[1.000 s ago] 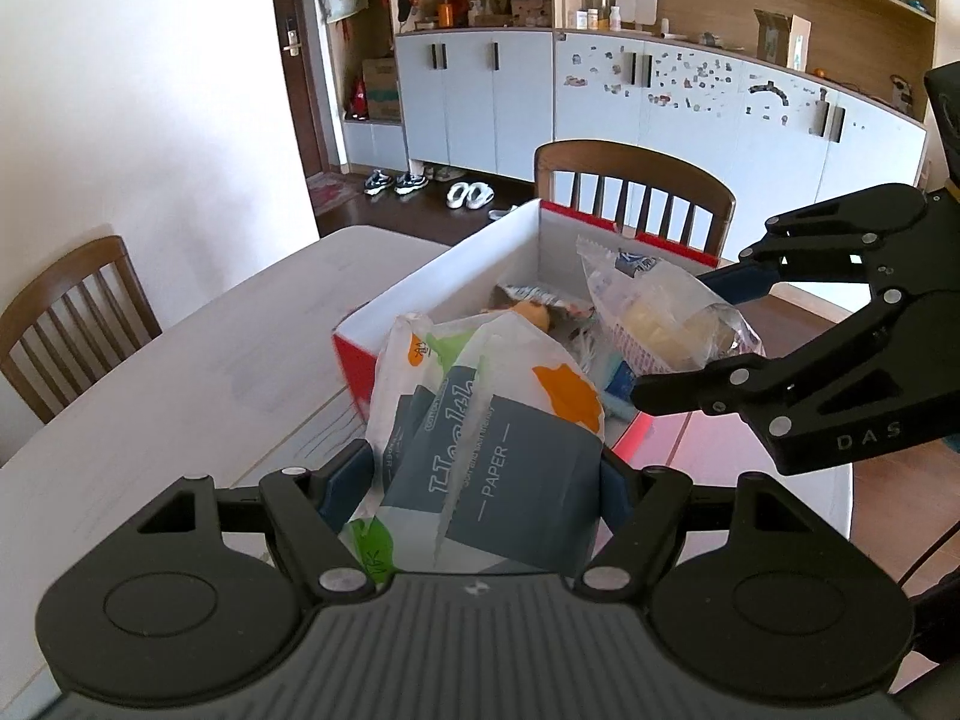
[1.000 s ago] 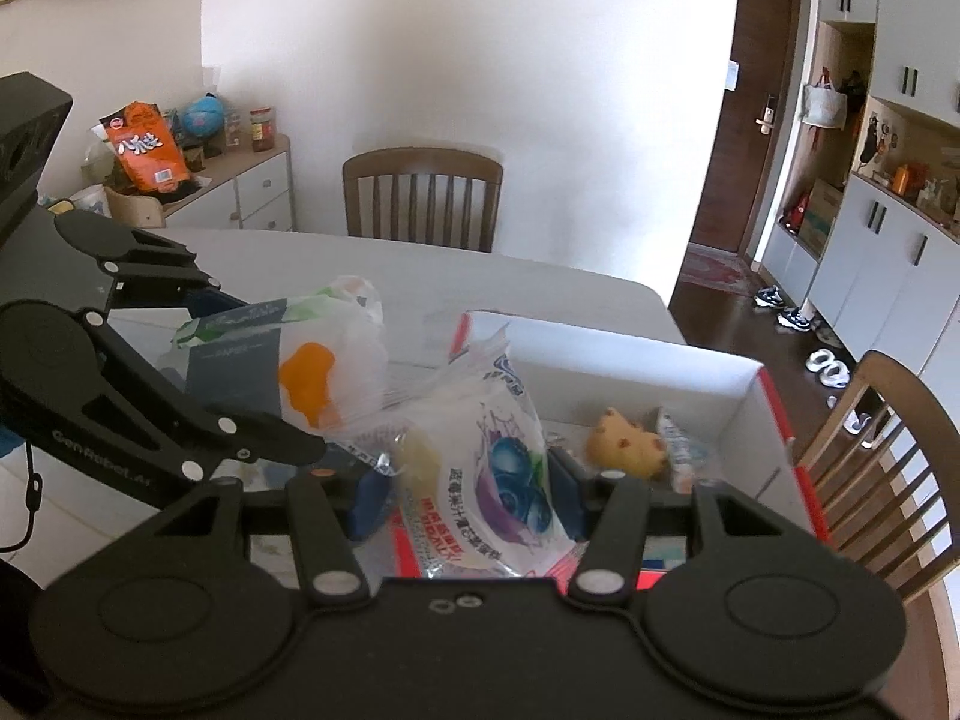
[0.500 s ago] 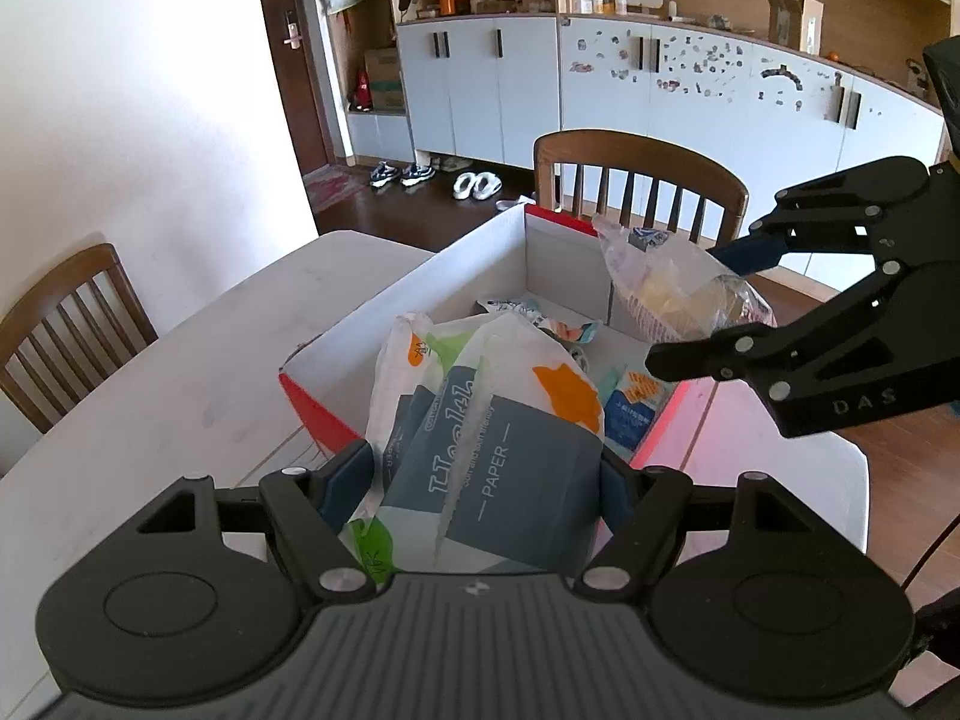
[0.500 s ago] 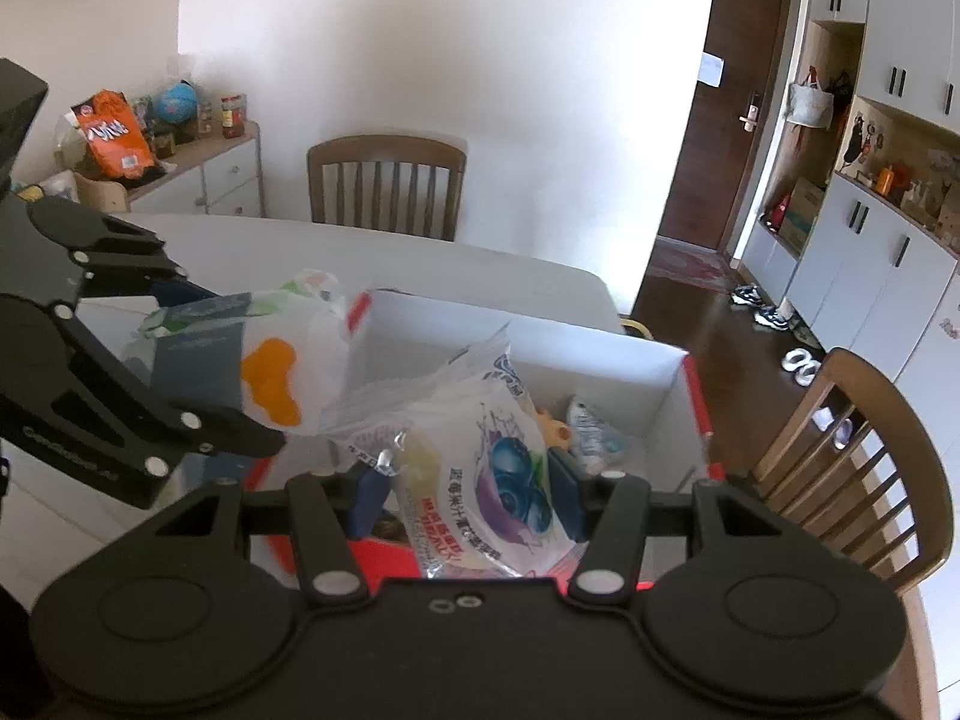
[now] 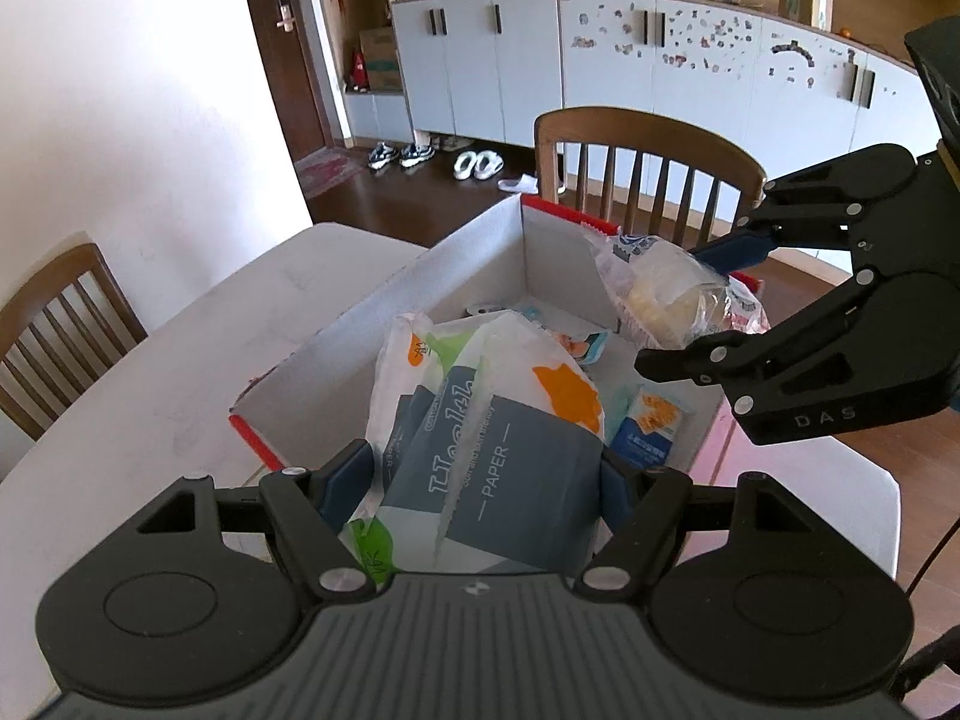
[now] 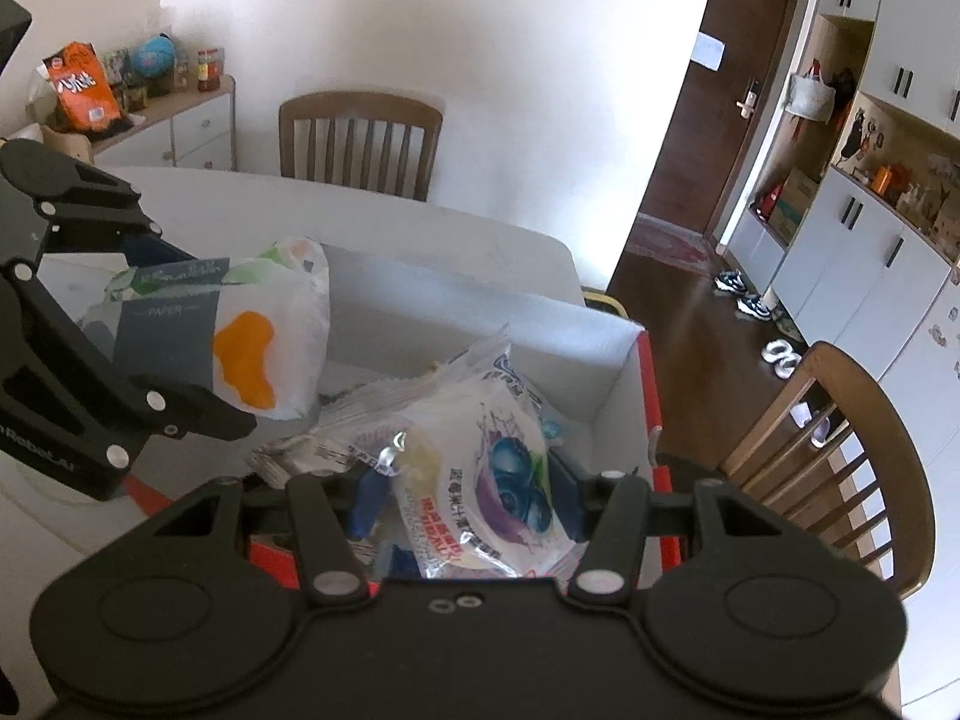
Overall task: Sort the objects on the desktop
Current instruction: 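Lower and release the tissue pack with the left tool while the right tool releases the bread bag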
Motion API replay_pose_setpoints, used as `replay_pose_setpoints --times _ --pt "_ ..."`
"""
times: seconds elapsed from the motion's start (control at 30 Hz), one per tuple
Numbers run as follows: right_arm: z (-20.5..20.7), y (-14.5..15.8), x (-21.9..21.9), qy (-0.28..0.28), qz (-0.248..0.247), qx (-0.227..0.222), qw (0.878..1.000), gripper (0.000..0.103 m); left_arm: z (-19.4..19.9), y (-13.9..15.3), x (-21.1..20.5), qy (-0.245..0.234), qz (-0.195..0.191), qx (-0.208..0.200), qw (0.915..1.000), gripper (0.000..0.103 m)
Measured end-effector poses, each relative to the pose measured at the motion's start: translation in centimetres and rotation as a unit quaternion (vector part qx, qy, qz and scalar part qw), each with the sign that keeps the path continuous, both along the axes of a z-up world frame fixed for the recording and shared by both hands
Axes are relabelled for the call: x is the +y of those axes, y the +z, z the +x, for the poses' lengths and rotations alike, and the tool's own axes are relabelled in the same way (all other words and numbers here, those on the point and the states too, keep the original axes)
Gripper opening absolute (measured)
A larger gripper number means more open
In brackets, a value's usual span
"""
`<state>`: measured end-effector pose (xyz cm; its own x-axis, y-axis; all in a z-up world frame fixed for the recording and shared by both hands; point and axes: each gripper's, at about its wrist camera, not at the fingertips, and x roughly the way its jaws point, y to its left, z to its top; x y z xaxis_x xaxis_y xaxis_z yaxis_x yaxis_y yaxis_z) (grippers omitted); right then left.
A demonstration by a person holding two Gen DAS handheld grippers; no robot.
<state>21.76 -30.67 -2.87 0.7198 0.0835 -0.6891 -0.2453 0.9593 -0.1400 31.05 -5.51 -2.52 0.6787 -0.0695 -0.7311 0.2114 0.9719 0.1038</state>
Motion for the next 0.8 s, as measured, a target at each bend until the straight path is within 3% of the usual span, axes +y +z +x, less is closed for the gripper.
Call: replay_pose_setpoints --times 0.2,0.8 --pt "1.9 -1.0 -0.8 -0.005 0.004 0.014 1.0 0.055 2.5 -1.0 0.1 0.012 -0.013 0.027 0.9995 0.075" --pt "5.4 -5.0 -1.7 -0.011 0.008 0.091 0.996 0.055 6.9 -3.8 -0.5 0.022 0.018 0.083 0.9961 0.075"
